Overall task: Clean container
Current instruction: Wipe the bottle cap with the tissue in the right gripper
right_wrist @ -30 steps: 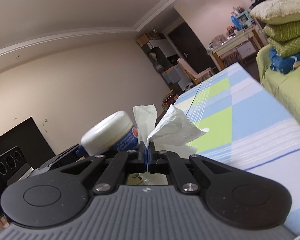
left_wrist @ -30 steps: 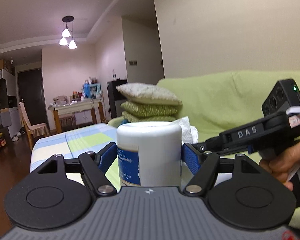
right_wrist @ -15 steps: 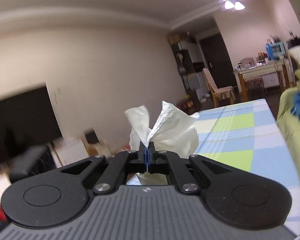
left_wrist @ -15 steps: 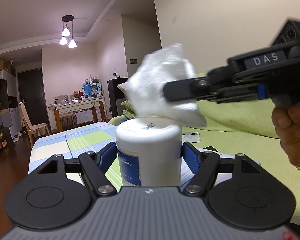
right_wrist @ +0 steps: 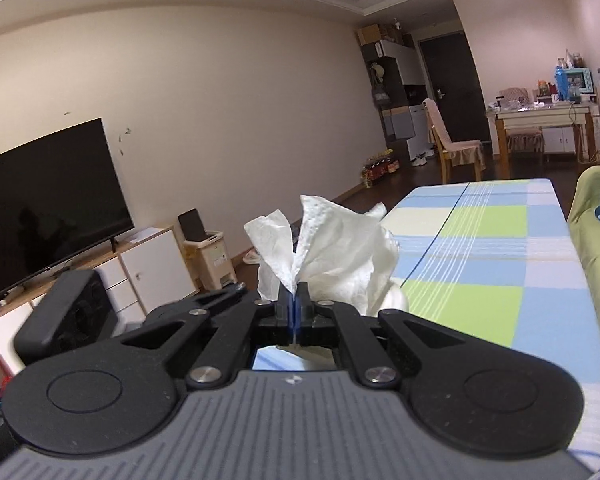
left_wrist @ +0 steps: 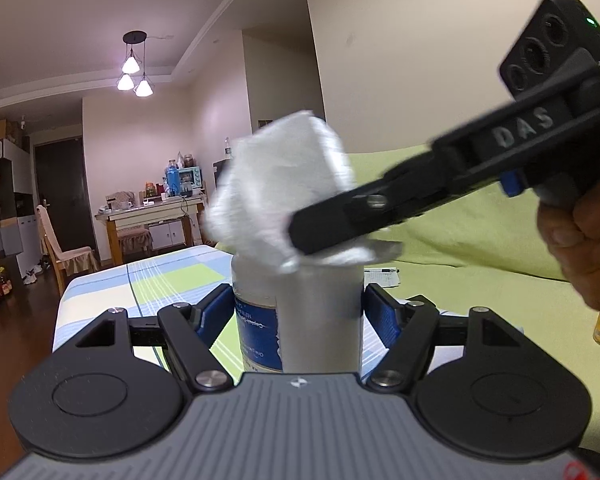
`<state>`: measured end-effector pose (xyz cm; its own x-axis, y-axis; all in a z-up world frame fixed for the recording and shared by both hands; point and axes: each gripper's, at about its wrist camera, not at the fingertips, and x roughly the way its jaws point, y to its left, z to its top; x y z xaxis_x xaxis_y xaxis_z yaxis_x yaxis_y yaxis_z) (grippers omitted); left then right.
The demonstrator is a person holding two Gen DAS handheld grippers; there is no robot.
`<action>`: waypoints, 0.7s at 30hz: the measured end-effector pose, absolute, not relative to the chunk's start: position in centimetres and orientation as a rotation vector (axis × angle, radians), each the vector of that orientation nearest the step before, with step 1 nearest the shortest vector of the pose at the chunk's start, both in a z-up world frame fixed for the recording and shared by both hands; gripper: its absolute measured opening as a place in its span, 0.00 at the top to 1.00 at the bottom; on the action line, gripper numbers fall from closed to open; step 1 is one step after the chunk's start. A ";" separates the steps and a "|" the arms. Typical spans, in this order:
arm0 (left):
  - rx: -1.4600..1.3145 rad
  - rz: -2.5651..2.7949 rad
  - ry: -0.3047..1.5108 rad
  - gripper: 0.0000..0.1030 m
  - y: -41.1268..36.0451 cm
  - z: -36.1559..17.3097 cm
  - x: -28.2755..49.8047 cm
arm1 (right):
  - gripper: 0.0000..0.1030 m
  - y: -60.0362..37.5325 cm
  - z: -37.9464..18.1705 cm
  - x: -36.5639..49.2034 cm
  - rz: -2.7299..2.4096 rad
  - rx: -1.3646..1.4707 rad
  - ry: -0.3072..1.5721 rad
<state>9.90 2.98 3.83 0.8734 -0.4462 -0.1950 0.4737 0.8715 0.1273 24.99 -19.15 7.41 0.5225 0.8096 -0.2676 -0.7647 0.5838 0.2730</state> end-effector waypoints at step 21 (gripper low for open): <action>0.137 -0.469 0.171 0.31 0.2 5.3 12.0 | 1.00 -17.6 7.0 26.7 0.907 0.136 0.390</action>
<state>12.02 0.24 5.30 0.8782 -0.4368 -0.1947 0.4598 0.8832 0.0922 26.73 -17.61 6.97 0.5515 0.7885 -0.2721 -0.7399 0.6131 0.2770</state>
